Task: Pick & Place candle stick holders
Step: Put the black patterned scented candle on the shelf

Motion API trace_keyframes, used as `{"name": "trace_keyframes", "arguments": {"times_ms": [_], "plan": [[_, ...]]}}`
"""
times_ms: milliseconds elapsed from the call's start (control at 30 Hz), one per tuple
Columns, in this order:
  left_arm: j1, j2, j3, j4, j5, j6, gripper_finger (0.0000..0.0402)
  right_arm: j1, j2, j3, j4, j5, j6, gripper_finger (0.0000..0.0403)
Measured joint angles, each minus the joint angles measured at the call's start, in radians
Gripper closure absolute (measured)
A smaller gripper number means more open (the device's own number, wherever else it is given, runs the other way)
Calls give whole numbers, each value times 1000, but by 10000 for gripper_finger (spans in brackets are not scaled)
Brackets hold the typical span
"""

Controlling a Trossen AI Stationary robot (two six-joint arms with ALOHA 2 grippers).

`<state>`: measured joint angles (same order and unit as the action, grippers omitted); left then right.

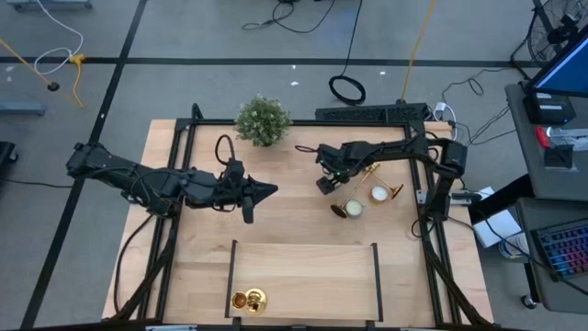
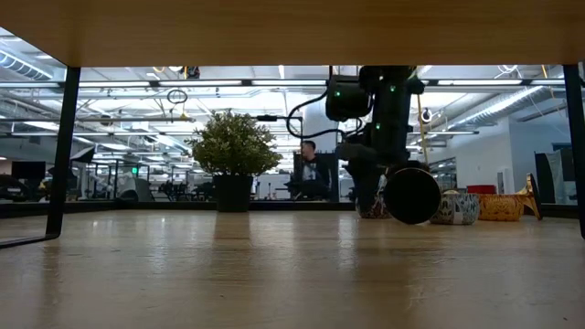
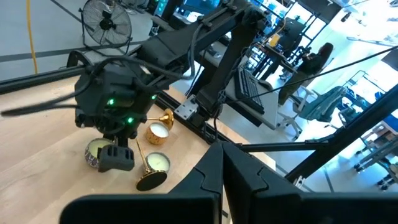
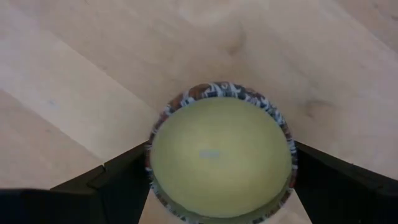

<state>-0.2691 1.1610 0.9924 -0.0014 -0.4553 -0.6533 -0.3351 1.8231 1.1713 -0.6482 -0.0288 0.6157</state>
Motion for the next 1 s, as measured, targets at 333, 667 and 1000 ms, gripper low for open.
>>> {"name": "trace_keyframes", "arguments": {"times_ms": [333, 667, 1000], "plan": [[-2, 0, 0, 2, 3, -7, 392, 0, 7, 0, 47, 3, 8, 59], [-2, 0, 0, -3, 8, -3, 392, 1, 7, 0, 34, -1, 19, 72], [-2, 0, 0, -3, 9, 1, 393, 1, 0, 0, 6, -22, 8, 107]]}}
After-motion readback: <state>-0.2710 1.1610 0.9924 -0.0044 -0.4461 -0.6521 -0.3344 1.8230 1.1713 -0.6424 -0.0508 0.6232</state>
